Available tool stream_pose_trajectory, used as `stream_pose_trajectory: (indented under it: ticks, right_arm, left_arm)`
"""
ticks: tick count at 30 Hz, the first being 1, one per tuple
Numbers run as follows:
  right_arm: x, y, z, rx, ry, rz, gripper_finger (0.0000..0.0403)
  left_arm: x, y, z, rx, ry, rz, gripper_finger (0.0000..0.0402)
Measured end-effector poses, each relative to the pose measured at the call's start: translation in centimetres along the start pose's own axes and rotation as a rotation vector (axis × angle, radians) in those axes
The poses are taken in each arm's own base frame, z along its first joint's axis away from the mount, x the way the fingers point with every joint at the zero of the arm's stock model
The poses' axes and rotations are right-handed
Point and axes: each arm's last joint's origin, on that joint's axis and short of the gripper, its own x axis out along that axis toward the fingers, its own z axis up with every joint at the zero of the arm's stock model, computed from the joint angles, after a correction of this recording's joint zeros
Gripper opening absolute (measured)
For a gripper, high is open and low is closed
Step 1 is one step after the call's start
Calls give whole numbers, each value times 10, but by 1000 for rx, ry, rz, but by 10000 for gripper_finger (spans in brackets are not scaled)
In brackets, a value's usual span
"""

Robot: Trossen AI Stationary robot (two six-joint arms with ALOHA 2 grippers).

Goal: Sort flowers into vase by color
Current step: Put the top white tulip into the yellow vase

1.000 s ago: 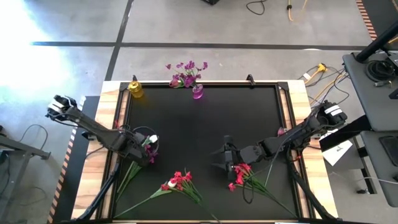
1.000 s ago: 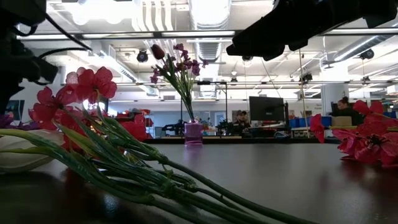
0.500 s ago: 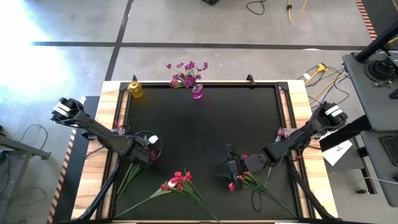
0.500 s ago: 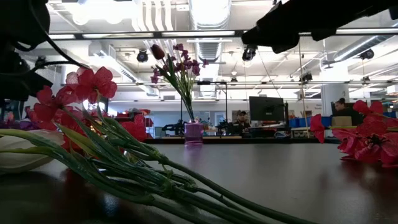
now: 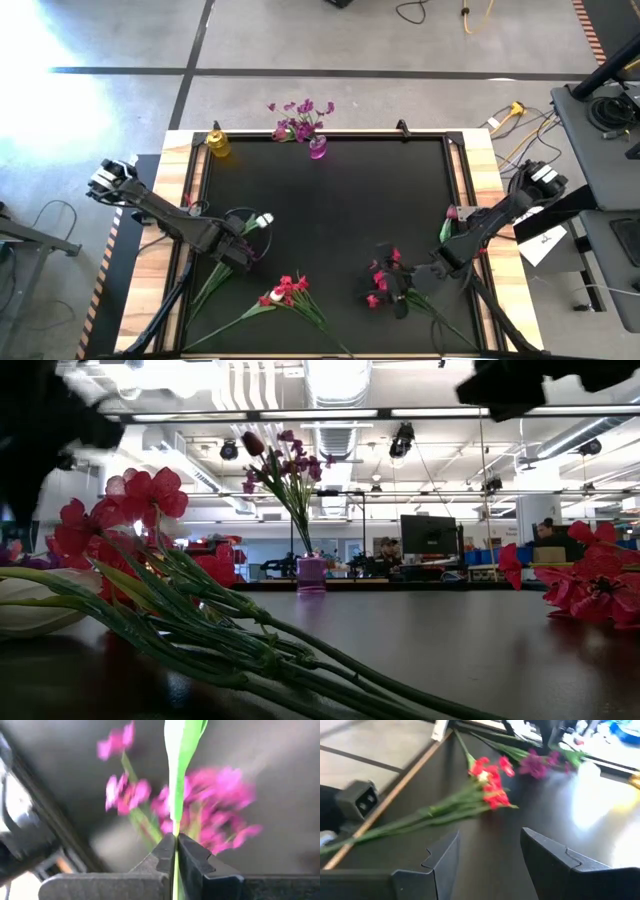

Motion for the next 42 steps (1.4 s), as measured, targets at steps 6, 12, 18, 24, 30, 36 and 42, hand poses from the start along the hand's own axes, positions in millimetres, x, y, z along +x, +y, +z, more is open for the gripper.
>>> stream_pose_trajectory:
  ticks: [6,12,18,24,30,36,42]
  right_arm:
    - [-18,2,-2,65,62,-54,201]
    - [-21,12,-8,95,86,-26,201]
    - [-21,24,-14,121,101,-14,201]
    - [-20,33,-21,84,106,-62,201]
    - [-24,38,-22,63,104,-52,201]
    - [-28,37,-22,63,118,-50,201]
    - [-30,35,-21,41,121,-54,201]
  left_arm:
    - [-51,4,27,-31,-434,-20,0]
    - [-70,32,54,-166,-962,63,0]
    - [-81,66,86,-316,-1274,302,0]
    - [-74,95,126,-550,-1310,536,0]
    - [-53,128,163,-695,-1201,802,0]
    - [-40,153,180,-811,-1148,924,0]
    - [-29,168,197,-973,-1175,945,0]
